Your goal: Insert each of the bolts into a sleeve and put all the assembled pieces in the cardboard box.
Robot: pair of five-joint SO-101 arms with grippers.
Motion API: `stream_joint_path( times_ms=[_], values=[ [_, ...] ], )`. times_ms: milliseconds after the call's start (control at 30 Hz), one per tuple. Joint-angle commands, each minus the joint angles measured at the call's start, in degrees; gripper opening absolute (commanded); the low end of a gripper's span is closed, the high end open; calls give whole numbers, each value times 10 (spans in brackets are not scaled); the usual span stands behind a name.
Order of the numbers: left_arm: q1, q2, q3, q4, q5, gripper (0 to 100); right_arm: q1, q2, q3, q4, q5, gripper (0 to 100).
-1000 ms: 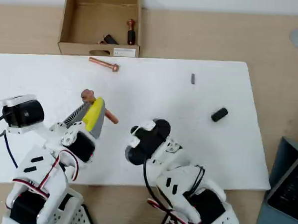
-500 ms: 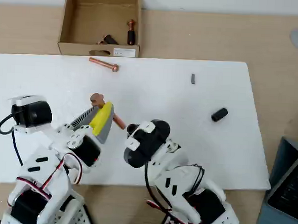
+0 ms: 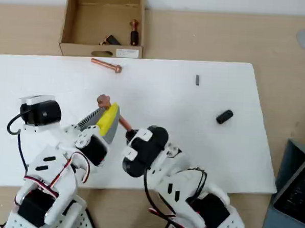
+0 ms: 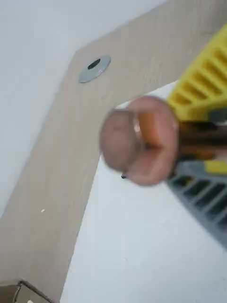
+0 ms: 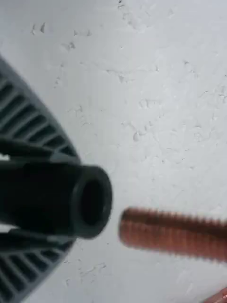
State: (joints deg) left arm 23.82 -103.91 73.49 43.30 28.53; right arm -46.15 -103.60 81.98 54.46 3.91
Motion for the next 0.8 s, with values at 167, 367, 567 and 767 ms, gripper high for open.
stream_joint_path(
  times_ms=[167,367,567,767],
  values=[
    [5,-7,-1,19,3,2,-6,-77,-31,-39,11,9],
    [16,-7,-1,34,3,2,-7,-77,-32,-41,23,9],
    [62,-6,5,42,1,2,-7,-77,-33,-41,23,9],
    [92,-6,48,53,-40,2,-7,-77,-42,-41,24,9]
  ],
)
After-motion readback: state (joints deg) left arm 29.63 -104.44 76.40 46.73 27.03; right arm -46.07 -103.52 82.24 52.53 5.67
